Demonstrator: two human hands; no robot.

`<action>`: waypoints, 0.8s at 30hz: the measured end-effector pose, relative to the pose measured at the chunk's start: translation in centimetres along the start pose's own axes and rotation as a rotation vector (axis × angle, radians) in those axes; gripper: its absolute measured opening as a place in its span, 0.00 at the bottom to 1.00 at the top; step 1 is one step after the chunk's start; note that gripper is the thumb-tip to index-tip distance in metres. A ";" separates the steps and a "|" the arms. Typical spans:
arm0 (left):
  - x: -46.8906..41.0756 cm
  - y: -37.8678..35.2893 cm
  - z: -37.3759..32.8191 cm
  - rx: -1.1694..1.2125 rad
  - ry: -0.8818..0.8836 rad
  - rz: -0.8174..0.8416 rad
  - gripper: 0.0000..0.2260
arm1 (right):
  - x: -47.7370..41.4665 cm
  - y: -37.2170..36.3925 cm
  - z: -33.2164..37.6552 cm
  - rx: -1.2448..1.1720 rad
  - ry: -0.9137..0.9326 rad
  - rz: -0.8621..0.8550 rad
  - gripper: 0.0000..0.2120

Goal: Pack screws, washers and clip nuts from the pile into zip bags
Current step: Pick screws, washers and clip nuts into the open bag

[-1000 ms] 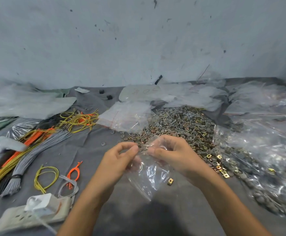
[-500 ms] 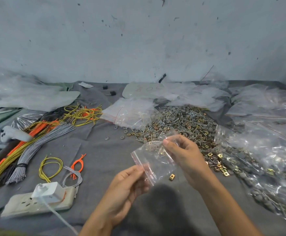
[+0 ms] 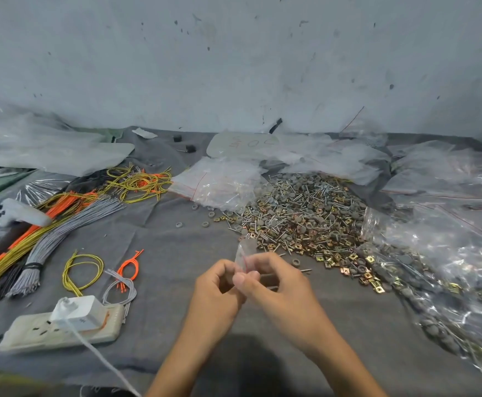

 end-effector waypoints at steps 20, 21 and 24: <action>0.1 1.7 0.0 -0.434 -0.236 0.049 0.07 | -0.3 -0.7 -0.2 -0.220 -0.135 0.060 0.15; 0.1 1.7 0.0 -0.385 -0.200 0.057 0.07 | -0.3 -0.5 -0.3 -0.230 -0.148 0.084 0.16; 0.0 2.0 0.3 -0.312 -0.113 0.018 0.09 | -0.6 -0.1 -0.5 -0.180 -0.147 0.079 0.13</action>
Point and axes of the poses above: each hand's wrist, its own x-axis away from the middle knuckle, its own y-axis out of the back of the hand, z = x × y, the point moved 2 cm from there along -x, towards the middle knuckle, and after that the axes turned 9 degrees about -z, right-handed, at the moved point
